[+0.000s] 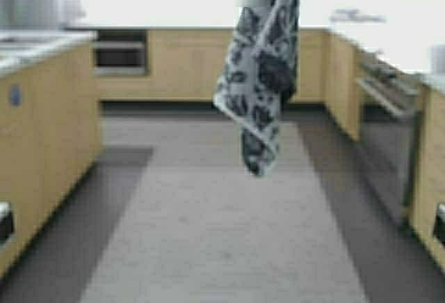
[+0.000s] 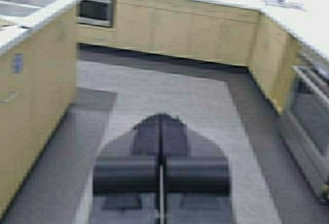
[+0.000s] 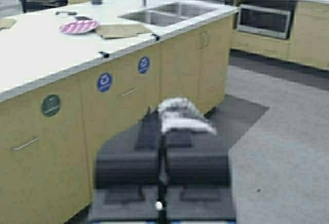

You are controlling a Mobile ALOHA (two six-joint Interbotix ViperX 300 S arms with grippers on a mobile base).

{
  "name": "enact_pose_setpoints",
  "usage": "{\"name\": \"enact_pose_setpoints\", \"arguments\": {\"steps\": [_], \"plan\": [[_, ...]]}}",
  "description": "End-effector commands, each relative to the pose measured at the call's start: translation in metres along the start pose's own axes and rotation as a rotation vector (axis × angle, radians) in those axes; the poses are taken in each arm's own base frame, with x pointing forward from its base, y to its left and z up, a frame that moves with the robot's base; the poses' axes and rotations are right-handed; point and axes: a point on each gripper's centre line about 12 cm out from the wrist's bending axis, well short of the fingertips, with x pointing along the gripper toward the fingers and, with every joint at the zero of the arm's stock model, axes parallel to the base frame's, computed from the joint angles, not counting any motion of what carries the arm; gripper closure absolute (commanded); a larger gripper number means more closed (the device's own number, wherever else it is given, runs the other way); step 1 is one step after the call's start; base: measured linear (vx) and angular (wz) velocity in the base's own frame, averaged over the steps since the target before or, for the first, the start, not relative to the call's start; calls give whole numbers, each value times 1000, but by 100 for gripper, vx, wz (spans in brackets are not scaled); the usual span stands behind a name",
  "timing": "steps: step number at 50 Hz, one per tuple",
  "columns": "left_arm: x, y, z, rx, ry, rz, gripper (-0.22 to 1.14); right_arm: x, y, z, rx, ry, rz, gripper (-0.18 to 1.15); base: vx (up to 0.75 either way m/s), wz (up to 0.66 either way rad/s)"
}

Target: Get the cloth and wipe up the spill under the wine glass

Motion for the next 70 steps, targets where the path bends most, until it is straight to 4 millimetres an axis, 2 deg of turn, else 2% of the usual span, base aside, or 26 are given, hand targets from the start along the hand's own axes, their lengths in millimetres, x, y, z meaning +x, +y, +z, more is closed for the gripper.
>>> {"name": "enact_pose_setpoints", "arguments": {"steps": [1,11,46,70], "plan": [[4,-2,11,4,-26,-5,89,-1,-10,9,-1,-36,-30,91,-5,41],[3,-2,9,6,-23,-4,89,0,-16,10,3,-42,-51,91,-5,42],[9,-1,6,-5,-18,-2,89,-1,-16,14,0,-88,-49,91,-2,40],[13,0,4,6,-24,-3,89,-3,-16,23,-4,-175,-47,91,5,23]]}}
